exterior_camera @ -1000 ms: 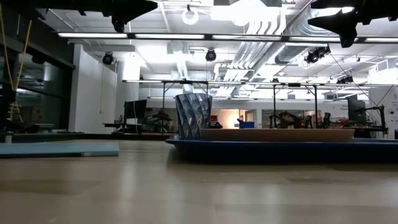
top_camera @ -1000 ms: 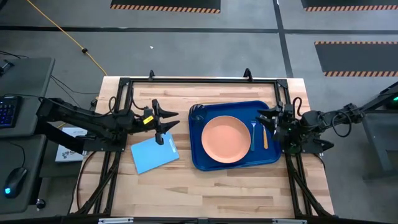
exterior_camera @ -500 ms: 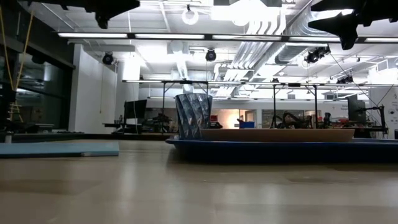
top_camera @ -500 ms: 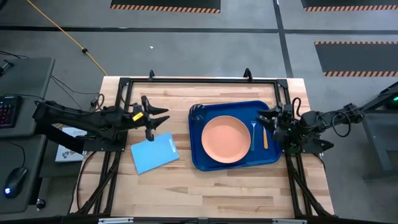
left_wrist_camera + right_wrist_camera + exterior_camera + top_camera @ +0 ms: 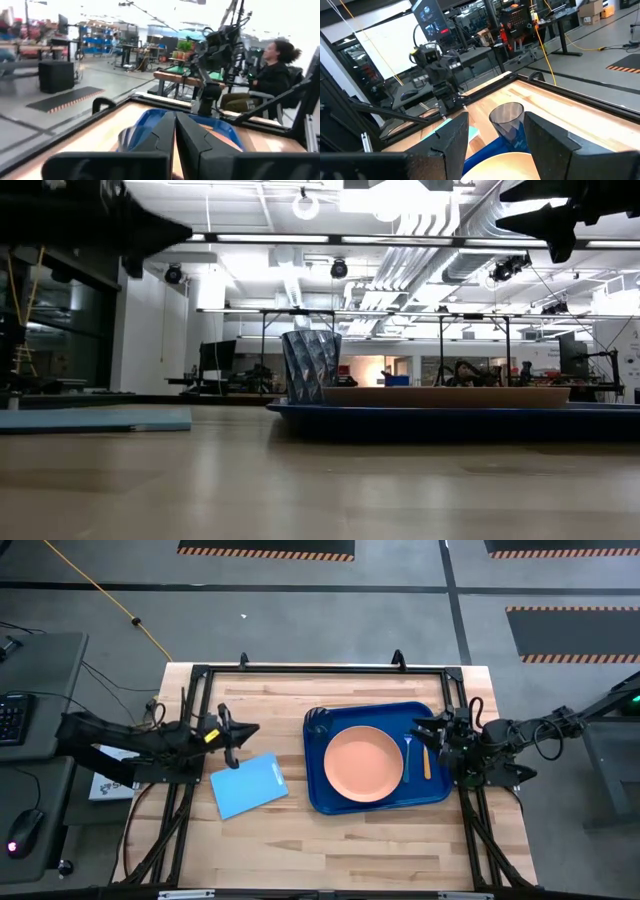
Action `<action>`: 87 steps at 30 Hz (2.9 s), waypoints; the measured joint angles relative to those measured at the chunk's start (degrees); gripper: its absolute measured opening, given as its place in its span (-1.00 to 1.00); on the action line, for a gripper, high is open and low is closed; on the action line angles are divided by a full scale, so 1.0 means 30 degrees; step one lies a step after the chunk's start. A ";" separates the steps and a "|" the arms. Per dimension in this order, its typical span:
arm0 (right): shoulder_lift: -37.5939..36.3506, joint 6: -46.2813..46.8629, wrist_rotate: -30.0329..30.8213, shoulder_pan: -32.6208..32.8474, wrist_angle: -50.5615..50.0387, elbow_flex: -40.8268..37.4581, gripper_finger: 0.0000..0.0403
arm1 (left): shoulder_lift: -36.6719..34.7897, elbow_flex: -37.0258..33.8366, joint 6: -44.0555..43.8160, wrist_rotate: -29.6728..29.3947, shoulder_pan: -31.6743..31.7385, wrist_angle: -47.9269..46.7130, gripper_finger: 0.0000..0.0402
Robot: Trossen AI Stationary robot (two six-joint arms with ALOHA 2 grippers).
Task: Pick and place plate/cup/fork/spoon on tray
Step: Return to Home Position
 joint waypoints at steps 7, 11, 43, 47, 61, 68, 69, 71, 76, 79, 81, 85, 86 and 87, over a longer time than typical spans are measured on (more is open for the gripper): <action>0.0000 -0.0007 0.0022 0.0000 -0.0004 0.0000 -0.09 | -0.1057 -0.2061 -0.1146 -0.0532 -0.0158 -0.0246 -1.00; 0.0000 -0.0011 0.0058 0.0000 0.0000 0.0000 -0.09 | -0.1053 -0.2069 0.0317 -0.0098 -0.0509 -0.0205 -1.00; -0.0051 0.0407 -0.0207 0.0008 -0.2894 0.0000 -0.92 | -0.1071 -0.2076 0.0184 0.1443 -0.0508 -0.0870 -1.00; -0.0051 0.0317 -0.0219 0.0363 -0.2878 0.0000 -0.90 | -0.1071 -0.2076 0.0184 0.1435 -0.0503 -0.0939 -1.00; -0.2193 -0.3889 0.0489 0.2839 0.5094 -0.5251 -0.99 | -0.1057 -0.2076 0.0184 0.1406 -0.0504 -0.0941 -1.00; -0.5221 -0.6034 0.0603 0.3197 0.4096 -0.5413 -1.00 | -0.1060 -0.2076 0.0184 0.1410 -0.0503 -0.0926 -1.00; -0.5209 -0.6102 0.0489 0.3191 0.4023 -0.5413 -1.00 | -0.1054 -0.2076 0.0184 0.1411 -0.0507 -0.0918 -1.00; -0.5194 -0.6001 0.0036 0.3191 0.4263 -0.5521 -1.00 | -0.1015 -0.2076 0.0184 0.1397 -0.0510 -0.1039 -1.00; -0.5173 -0.5780 -0.1062 0.3162 0.5658 -0.7025 -1.00 | -0.1020 -0.2076 0.0184 0.1405 -0.0508 -0.1354 -1.00; -0.5137 -0.4939 -0.1325 0.3075 0.5396 -0.7031 -1.00 | -0.1020 -0.2076 0.0184 0.1414 -0.0503 -0.1428 -1.00; -0.5172 -0.5180 -0.1953 0.3075 0.5172 -0.7031 -1.00 | -0.1020 -0.2076 0.0178 0.1408 -0.0509 -0.1421 -1.00; -0.5180 -0.5918 -0.1662 0.3075 0.4802 -0.7035 -1.00 | -0.1020 -0.2076 0.0178 0.1412 -0.0503 -0.1428 -1.00; -0.5180 -0.5985 -0.1455 0.3075 0.4493 -0.7038 -1.00 | -0.1020 -0.2076 0.0184 0.1414 -0.0510 -0.1428 -1.00; -0.5181 -0.5994 -0.1274 0.3075 0.4201 -0.7037 -1.00 | -0.1023 -0.2076 0.0183 0.1414 -0.0510 -0.1433 -1.00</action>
